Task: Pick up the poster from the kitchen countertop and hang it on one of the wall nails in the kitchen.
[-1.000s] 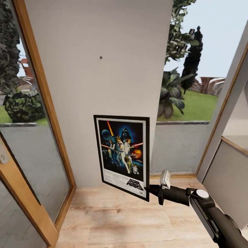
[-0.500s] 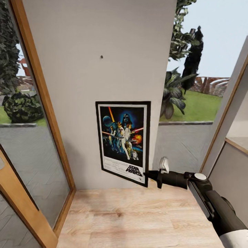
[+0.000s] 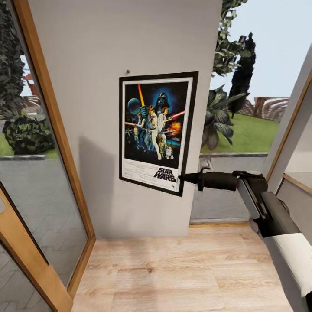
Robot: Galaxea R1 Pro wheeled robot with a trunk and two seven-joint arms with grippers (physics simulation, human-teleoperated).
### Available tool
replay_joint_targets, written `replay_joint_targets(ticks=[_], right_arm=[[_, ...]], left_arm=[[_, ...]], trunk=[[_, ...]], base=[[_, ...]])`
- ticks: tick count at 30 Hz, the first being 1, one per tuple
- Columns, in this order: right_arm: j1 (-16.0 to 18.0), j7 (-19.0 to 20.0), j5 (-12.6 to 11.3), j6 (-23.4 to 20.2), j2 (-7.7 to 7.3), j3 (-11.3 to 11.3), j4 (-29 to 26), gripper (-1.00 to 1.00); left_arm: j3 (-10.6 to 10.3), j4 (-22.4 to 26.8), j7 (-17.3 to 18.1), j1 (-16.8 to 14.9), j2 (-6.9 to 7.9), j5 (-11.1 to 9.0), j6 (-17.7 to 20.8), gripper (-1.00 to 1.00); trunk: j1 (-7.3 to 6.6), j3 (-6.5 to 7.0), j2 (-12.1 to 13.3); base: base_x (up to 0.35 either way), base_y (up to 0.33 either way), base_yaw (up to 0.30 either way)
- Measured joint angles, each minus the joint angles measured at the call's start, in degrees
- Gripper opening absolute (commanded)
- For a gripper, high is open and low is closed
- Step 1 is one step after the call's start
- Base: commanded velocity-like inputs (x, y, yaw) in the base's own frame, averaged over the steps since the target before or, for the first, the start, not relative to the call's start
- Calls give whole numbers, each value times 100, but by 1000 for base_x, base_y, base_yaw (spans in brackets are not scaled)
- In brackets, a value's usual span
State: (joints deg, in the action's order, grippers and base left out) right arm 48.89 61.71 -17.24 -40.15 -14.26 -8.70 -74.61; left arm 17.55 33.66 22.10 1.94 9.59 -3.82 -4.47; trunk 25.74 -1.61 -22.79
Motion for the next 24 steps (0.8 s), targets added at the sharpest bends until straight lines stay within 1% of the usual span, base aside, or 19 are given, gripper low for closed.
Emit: replay_joint_targets(ticks=[1, 2, 6, 8, 9, 10, 11, 12, 13, 15, 18, 19, 21, 22, 24], right_arm=[[94, 16, -17, -85, 0, 2, 6, -100], [279, 68, -56, -250, 3, 2, 16, -100], [684, 171, -78, -589, 5, 0, 47, -100], [1092, 220, -105, -911, 12, -1, 136, -100], [1448, 246, -98, -1124, 23, -11, 249, -100], [1539, 246, -114, -1176, 35, -18, 278, -100], [1651, 253, -109, -1212, 85, -30, 344, -100], [1699, 257, -104, -1224, 113, -35, 382, -100], [1807, 281, -109, -1254, 180, -47, 497, -100], [1839, 321, -103, -1257, 201, -53, 530, -100], [1874, 560, -101, -1258, 228, -67, 557, -100], [1879, 755, -112, -1254, 234, -83, 551, -100], [1880, 840, -90, -1235, 235, -186, 547, -100], [1880, 870, -90, -1232, 235, -277, 544, -100], [1880, 896, -88, -1227, 235, -368, 542, -100]], left_arm=[[0, -3, 1, 0, 0, 0, 0, 100], [0, -7, 3, 0, 0, 0, 0, 100], [1, -5, 3, 0, 0, 0, 0, 100], [1, -5, 2, 0, 0, 0, -1, 100], [1, -5, 4, 0, 0, 0, -1, 100], [1, -4, 2, 0, 0, 0, -1, 100], [1, -5, 2, 0, 0, 0, -1, 100], [1, -4, 3, 0, 0, 0, 0, 100], [1, -5, 0, 0, 0, 0, -1, 100], [1, -4, 2, 0, 0, 0, 0, 100], [1, -4, 1, 0, 0, 0, 0, 100], [1, -4, 1, 0, 0, 0, 0, 100], [1, -4, 0, 0, 0, 2, 0, 100], [1, -4, -1, 0, 0, 4, 0, 100], [1, -4, 2, 0, 0, 3, 0, 100]], trunk=[[0, 0, 0], [0, 1, 0], [0, 0, 0], [0, 1, 0], [1, 2, 2], [-1, 0, -2], [0, 0, 1], [0, 0, 0], [0, 0, 0], [0, 0, 0], [0, 0, 0], [0, 0, 0], [0, 0, 0], [0, -1, 0], [0, 0, 0]], base=[[0, 0, 0], [0, 0, 0], [0, 0, 0], [0, 0, 0], [0, 0, 0], [0, 0, 0], [0, 0, 0], [0, 0, 0], [0, 0, 0], [0, 0, 0], [0, 0, 0], [0, 0, 0], [0, 0, 0], [0, 0, 0], [0, 0, 0]])
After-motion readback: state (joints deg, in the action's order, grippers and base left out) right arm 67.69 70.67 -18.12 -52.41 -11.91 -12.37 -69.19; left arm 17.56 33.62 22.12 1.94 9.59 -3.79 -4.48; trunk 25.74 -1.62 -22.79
